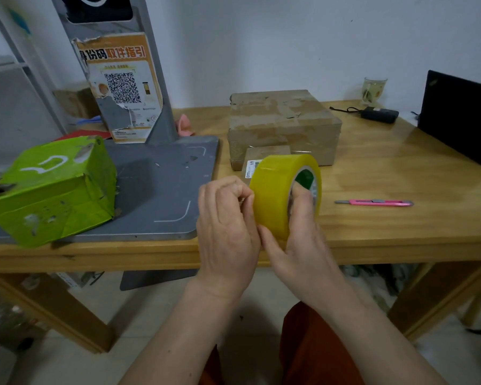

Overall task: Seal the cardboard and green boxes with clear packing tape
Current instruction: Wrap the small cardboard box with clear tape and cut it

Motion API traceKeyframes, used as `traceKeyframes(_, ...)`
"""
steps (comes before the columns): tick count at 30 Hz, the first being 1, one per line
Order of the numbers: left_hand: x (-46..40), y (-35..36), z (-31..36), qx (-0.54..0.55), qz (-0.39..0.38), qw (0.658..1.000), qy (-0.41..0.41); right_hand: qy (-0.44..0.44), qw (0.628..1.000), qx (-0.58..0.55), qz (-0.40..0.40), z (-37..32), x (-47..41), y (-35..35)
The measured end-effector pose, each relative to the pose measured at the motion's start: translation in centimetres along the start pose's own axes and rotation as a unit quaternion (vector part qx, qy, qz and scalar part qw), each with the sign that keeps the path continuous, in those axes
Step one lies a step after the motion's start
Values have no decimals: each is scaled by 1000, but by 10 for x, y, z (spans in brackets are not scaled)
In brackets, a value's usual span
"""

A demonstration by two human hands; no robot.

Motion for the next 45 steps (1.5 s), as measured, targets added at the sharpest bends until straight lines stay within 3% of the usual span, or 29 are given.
traceKeyframes(6, 1, 1, 8, 59, 7, 998, -12, -39, 994, 70, 70, -12, -1, -12)
traceKeyframes(13, 6, 11, 3, 131, -33, 987, -81, 8, 999, 27, 41, 1, -5, -7)
traceKeyframes(18, 8, 14, -6, 237, -50, 958, -155, 31, 999, 25, 34, 8, -3, -2)
traceKeyframes(27, -4, -2, -4, 54, -21, 995, -82, 8, 995, 60, 84, -3, 0, -11)
traceKeyframes(32, -5, -1, 2, 81, -21, 994, -71, 3, 995, 71, 65, -7, -5, -13)
traceKeyframes(38, 5, 6, 8, 120, -53, 989, -63, 85, 996, 28, 2, 21, -14, -13)
traceKeyframes(45, 1, 11, -2, 177, -70, 976, -107, 111, 993, -28, -17, 21, -10, -8)
Point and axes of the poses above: each hand's wrist, its own x-axis away from the middle knuckle, its own y-axis out of the palm, z = x × y, the point moved 10 cm from there along -x, towards the middle knuckle, and after that the axes turned 1 degree about y, right-handed, at the moved point
